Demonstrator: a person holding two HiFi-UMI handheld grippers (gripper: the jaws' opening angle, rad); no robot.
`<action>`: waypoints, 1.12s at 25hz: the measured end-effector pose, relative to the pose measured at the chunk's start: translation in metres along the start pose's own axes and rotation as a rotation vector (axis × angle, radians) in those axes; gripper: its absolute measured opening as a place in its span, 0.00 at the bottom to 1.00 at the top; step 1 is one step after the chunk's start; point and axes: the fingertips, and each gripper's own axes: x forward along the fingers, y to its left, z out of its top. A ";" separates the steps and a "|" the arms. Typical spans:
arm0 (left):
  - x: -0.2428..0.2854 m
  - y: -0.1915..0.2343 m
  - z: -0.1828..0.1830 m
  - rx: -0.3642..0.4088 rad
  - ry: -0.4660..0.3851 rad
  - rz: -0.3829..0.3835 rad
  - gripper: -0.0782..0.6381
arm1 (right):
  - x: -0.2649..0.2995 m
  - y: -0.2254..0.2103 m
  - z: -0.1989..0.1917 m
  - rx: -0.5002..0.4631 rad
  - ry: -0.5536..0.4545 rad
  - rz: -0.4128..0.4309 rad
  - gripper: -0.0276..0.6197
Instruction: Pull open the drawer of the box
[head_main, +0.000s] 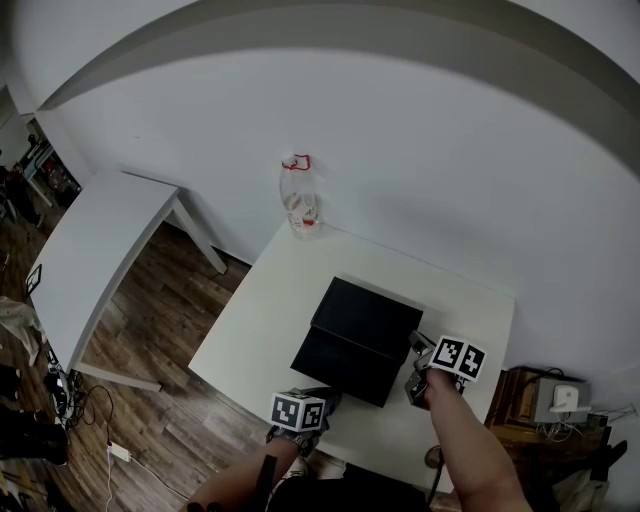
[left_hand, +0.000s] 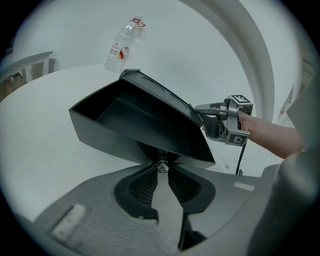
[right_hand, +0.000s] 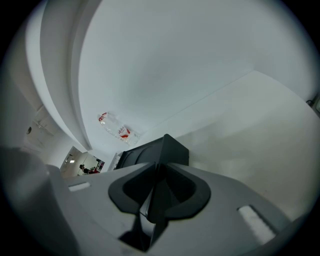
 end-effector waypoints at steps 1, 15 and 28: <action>-0.001 0.001 -0.001 -0.001 0.001 0.000 0.21 | 0.000 0.000 0.000 -0.001 0.000 0.000 0.16; -0.005 0.001 -0.004 -0.010 -0.020 -0.003 0.21 | 0.000 0.001 0.000 -0.014 0.003 -0.010 0.15; -0.018 0.000 0.002 -0.065 -0.127 -0.030 0.21 | 0.000 -0.001 0.001 -0.012 -0.005 -0.010 0.16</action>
